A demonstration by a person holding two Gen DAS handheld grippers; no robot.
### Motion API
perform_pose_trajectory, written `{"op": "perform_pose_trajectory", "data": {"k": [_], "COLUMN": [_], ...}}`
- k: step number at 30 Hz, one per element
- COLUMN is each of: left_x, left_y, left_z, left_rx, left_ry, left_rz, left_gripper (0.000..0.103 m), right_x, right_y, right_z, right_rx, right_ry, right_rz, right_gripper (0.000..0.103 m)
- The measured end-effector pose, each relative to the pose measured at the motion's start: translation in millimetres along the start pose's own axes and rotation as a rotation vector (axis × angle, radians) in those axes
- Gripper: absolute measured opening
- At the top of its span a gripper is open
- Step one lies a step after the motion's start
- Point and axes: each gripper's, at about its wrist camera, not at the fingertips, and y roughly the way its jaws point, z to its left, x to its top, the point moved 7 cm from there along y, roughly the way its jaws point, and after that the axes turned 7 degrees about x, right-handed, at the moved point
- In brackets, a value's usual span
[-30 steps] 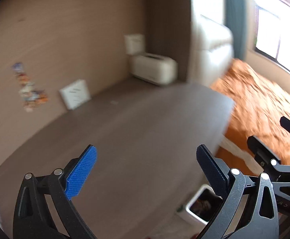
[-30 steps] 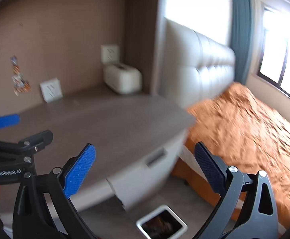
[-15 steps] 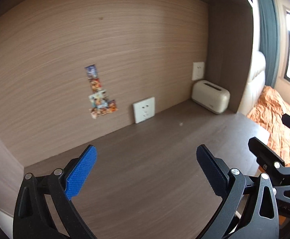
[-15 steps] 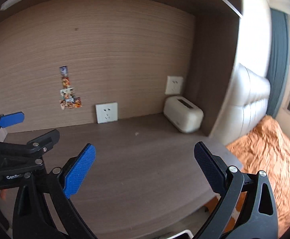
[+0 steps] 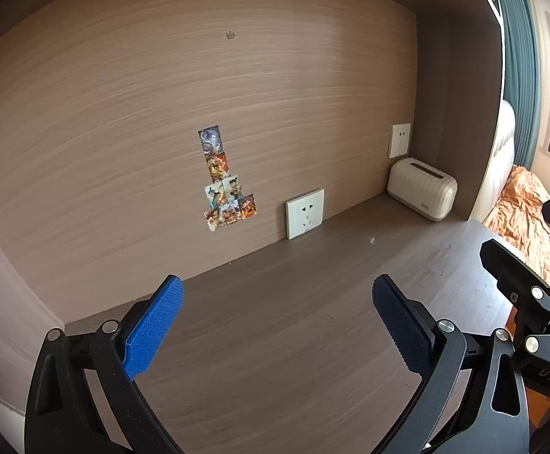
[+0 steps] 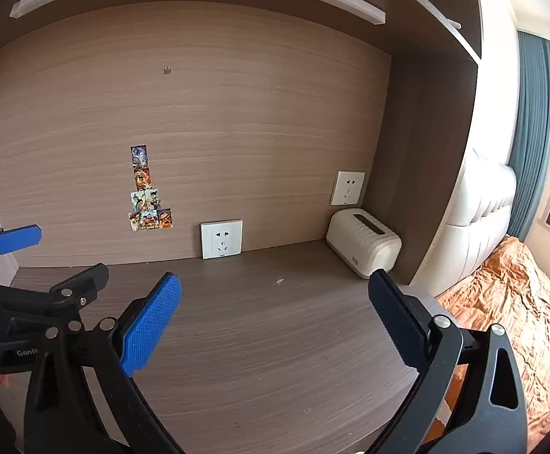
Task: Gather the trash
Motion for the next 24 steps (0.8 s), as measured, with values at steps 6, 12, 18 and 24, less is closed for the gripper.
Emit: {"op": "perform_pose_trajectory", "data": {"k": [6,12,18,24], "left_x": [1.1,0.7,0.8,0.0], "left_y": [2.5,5.0,3.6,3.3], "left_z": [-1.1,1.2,1.9,1.0], "left_rx": [0.013,-0.003,0.004,-0.041], "left_ry": [0.049,0.037,0.044,0.034], "left_rz": [-0.008,0.005,-0.001,0.013], "left_gripper": [0.098,0.098,0.098,0.098], "right_x": [-3.3,-6.1,-6.6,-7.6], "right_y": [3.6,6.1,6.9,2.6], "right_z": [0.1,-0.7,-0.9,-2.4], "right_rx": [-0.01,-0.015,-0.018,-0.013], "right_ry": [0.025,0.044,0.055,0.076], "right_rz": [0.012,0.021,0.023,0.018], "right_gripper": [0.099,0.099,0.099,0.099]}}
